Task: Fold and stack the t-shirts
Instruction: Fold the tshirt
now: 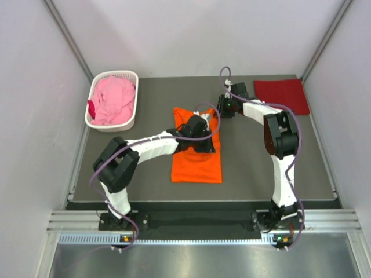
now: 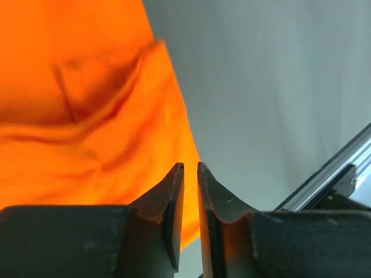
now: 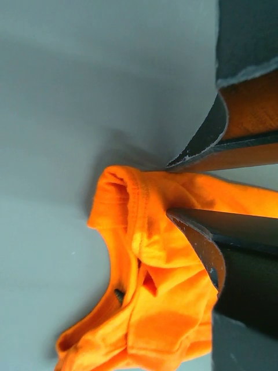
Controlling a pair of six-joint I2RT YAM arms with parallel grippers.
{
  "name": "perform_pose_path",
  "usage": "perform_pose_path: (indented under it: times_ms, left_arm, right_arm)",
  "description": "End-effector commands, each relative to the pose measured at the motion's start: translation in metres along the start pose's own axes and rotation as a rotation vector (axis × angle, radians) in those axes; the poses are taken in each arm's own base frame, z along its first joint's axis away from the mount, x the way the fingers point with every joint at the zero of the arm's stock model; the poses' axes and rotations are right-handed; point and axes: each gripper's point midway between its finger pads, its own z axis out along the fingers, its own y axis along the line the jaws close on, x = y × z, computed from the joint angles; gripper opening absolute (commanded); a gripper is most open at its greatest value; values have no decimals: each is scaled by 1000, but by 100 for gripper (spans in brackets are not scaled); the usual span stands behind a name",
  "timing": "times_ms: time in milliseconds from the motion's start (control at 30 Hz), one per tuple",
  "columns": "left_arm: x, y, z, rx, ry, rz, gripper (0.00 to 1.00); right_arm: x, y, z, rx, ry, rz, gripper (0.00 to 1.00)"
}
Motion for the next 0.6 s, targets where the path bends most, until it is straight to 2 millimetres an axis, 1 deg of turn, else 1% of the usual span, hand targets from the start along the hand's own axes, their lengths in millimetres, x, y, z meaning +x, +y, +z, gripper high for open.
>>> perform_pose_path:
  times_ms: [0,33,100,133,200,233,300,367,400,433,467,500,567]
  left_arm:
    - [-7,-2,10,10,-103,-56,20]
    - [-2,-9,15,29,-108,-47,19]
    - [11,-1,26,-7,-93,-56,17]
    - [17,-3,29,-6,-84,-49,17]
    - [26,4,36,-38,-74,-49,16]
    - [30,4,38,-44,-70,-45,17]
    - [39,14,43,-84,-51,-47,16]
    - [47,18,46,-105,-36,-41,16]
    - [52,23,49,-120,-29,-43,15]
    - [61,26,50,-129,-12,-40,15]
    - [67,28,51,-135,-1,-41,15]
    - [68,35,53,-164,-12,-42,15]
    - [80,43,55,-199,8,-35,15]
  right_arm:
    - [-16,2,6,-72,-54,4,32]
    - [-17,2,7,-79,-58,4,32]
    - [-17,2,9,-88,-56,9,32]
    - [-17,3,9,-99,-56,13,32]
    - [-15,2,10,-104,-53,18,31]
    - [-16,2,9,-108,-53,21,31]
    - [-16,1,10,-117,-59,24,30]
    - [-19,1,11,-129,-62,28,30]
    - [-18,-4,14,-128,-58,36,31]
    - [-18,-3,15,-135,-53,36,30]
    - [-22,-3,15,-141,-59,34,30]
    - [-21,-6,17,-142,-54,40,30]
    - [-24,-5,21,-149,-59,37,29]
